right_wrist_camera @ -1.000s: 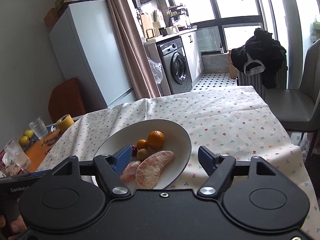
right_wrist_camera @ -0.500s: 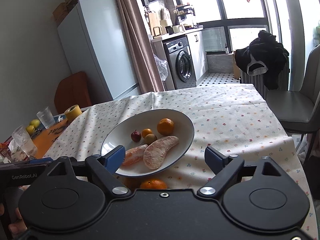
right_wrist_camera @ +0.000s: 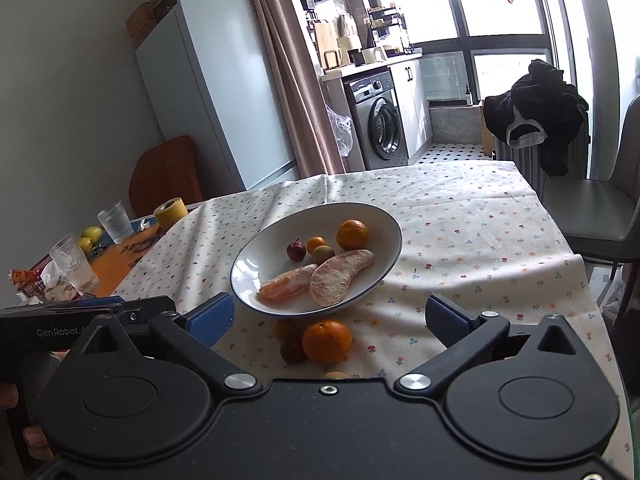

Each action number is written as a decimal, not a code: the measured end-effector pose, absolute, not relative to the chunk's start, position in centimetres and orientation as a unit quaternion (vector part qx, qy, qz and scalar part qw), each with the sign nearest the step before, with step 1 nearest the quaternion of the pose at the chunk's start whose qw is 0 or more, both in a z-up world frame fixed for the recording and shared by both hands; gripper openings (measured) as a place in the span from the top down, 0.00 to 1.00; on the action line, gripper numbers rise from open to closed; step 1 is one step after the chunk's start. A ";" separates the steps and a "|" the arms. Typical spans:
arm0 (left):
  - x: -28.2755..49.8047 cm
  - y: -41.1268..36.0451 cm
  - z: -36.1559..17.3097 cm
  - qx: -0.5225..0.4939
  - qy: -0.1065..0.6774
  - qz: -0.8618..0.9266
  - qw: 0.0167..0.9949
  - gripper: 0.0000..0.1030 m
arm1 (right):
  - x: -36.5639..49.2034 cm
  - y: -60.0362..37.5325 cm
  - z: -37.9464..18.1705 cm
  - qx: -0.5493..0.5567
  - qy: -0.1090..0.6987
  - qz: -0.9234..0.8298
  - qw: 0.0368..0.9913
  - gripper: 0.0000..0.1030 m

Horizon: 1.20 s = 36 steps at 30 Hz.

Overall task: Organize fruits
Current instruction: 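Withdraw both open tools from the bowl back toward the remaining fruit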

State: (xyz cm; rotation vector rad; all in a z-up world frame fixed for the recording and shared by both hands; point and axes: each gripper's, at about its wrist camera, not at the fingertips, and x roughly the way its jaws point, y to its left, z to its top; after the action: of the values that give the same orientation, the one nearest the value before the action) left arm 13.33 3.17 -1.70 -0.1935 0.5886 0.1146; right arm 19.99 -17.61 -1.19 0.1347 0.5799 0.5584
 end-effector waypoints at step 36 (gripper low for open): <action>10.5 2.5 -2.8 -0.079 0.317 0.054 0.944 0.00 | 16.8 -18.6 -2.2 0.043 0.302 0.302 0.903 0.00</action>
State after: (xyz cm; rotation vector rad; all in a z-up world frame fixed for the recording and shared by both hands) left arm 10.52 2.47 -2.78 -0.1611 0.6460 0.1092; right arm 16.77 -18.58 -2.22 0.0881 0.6248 0.6244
